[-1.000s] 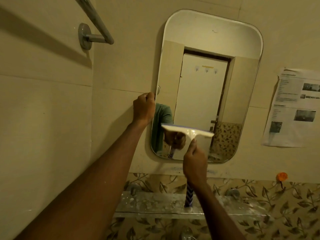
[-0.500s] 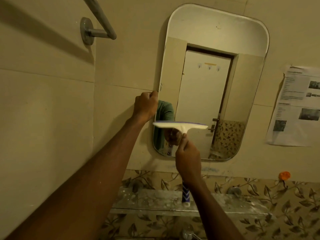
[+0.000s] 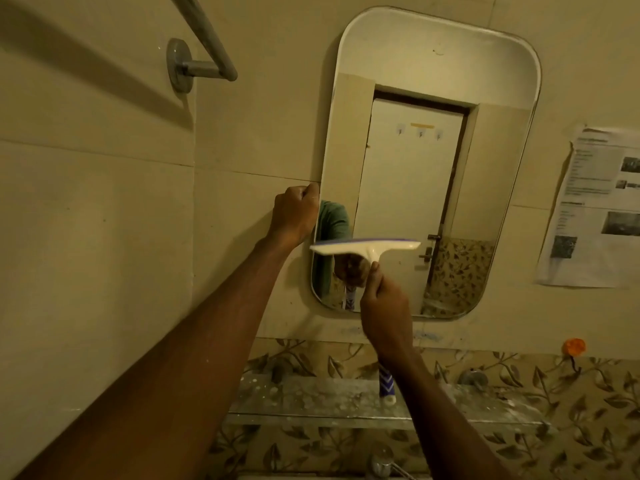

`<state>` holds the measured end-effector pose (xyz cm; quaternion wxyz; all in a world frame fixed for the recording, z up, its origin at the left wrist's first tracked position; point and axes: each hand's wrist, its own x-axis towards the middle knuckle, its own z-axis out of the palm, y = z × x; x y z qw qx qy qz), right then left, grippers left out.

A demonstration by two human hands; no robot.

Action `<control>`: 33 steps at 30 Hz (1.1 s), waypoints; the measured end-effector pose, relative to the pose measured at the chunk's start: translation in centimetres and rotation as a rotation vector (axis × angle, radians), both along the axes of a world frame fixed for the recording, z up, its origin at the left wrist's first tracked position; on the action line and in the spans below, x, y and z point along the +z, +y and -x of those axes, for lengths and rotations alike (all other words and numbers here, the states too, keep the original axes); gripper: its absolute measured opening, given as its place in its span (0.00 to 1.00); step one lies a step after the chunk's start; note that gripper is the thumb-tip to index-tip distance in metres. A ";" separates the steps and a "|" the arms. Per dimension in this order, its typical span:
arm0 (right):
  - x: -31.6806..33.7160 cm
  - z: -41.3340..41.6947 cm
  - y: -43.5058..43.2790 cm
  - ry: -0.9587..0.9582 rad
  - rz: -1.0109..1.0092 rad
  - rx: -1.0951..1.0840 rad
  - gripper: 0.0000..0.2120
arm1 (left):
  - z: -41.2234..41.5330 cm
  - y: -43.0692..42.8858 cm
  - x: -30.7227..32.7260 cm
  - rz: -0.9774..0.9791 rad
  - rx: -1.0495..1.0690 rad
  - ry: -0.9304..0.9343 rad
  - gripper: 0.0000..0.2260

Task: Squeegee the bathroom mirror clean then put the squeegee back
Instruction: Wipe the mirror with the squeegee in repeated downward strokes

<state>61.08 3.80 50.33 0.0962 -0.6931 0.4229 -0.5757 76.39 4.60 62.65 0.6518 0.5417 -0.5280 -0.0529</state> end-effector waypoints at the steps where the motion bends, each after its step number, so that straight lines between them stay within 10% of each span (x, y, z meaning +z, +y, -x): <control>1: -1.5 0.0 0.1 0.038 -0.045 0.003 0.21 | 0.0 0.0 -0.1 0.001 -0.009 0.001 0.20; 10: -1.9 5.5 1.7 -0.040 -0.174 0.083 0.19 | 0.1 -1.0 -2.4 0.049 0.014 0.028 0.17; 20: -2.6 4.3 0.6 1.024 0.135 0.164 0.12 | 0.1 -1.5 -2.9 0.061 0.053 0.045 0.18; 33: -3.3 10.8 -6.6 1.085 0.141 0.024 0.37 | 1.2 -1.2 -2.8 -0.021 0.134 0.047 0.17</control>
